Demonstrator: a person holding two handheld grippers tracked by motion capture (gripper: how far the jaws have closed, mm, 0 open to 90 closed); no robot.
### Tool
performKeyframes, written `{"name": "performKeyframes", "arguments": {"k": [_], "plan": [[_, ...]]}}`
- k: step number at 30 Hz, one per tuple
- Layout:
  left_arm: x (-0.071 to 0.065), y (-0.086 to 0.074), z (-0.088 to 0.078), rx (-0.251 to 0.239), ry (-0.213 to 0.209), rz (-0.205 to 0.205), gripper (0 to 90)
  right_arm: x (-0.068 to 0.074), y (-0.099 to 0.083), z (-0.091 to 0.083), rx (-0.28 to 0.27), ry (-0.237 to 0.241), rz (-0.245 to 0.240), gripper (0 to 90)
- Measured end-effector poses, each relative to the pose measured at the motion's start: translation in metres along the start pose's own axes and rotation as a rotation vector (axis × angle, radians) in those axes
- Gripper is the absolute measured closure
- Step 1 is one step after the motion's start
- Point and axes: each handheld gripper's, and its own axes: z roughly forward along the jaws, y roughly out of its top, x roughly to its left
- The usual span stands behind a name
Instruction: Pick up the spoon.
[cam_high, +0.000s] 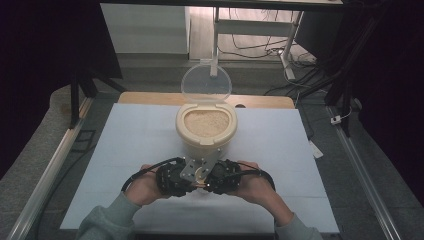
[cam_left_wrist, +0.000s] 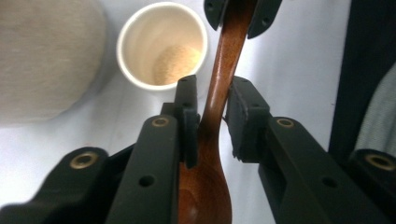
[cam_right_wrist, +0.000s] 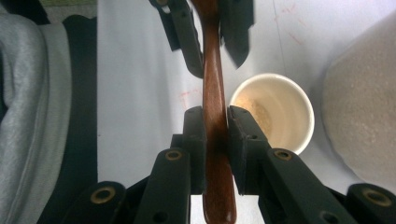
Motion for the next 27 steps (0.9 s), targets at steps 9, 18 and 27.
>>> {"name": "performKeyframes", "arguments": {"k": [9, 18, 27], "plan": [[-0.002, -0.001, 0.007, -0.006, 0.007, -0.002, 74.8, 0.0, -0.001, 0.0, -0.001, 0.001, -0.022, 78.0], [-0.005, 0.0, 0.013, 0.019, 0.006, 0.051, 78.3, -0.002, -0.002, 0.0, -0.032, 0.019, -0.039, 77.8], [-0.004, -0.004, 0.007, -0.025, 0.02, 0.024, 80.9, -0.005, -0.005, -0.009, -0.136, -0.017, 0.018, 66.6]]}}
